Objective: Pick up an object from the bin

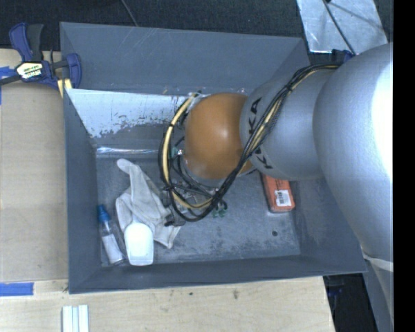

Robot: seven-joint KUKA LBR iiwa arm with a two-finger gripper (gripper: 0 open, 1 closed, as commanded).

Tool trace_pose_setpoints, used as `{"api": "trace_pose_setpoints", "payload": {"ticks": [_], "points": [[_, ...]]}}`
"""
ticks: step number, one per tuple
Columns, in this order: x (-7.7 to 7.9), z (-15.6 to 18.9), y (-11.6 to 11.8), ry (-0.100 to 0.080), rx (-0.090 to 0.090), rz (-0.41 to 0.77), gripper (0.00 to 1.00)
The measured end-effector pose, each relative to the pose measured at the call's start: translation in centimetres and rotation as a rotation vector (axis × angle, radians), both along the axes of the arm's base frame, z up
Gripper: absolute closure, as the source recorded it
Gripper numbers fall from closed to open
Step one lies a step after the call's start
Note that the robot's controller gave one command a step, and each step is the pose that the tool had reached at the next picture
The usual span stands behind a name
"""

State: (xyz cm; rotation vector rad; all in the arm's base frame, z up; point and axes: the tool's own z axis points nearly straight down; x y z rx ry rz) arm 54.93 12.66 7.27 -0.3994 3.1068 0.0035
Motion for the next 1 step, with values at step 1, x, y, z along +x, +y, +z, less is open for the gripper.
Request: {"api": "trace_pose_setpoints", "payload": {"ticks": [1], "points": [[0.0,0.0,0.0,0.0,0.0,0.0,1.0]]}}
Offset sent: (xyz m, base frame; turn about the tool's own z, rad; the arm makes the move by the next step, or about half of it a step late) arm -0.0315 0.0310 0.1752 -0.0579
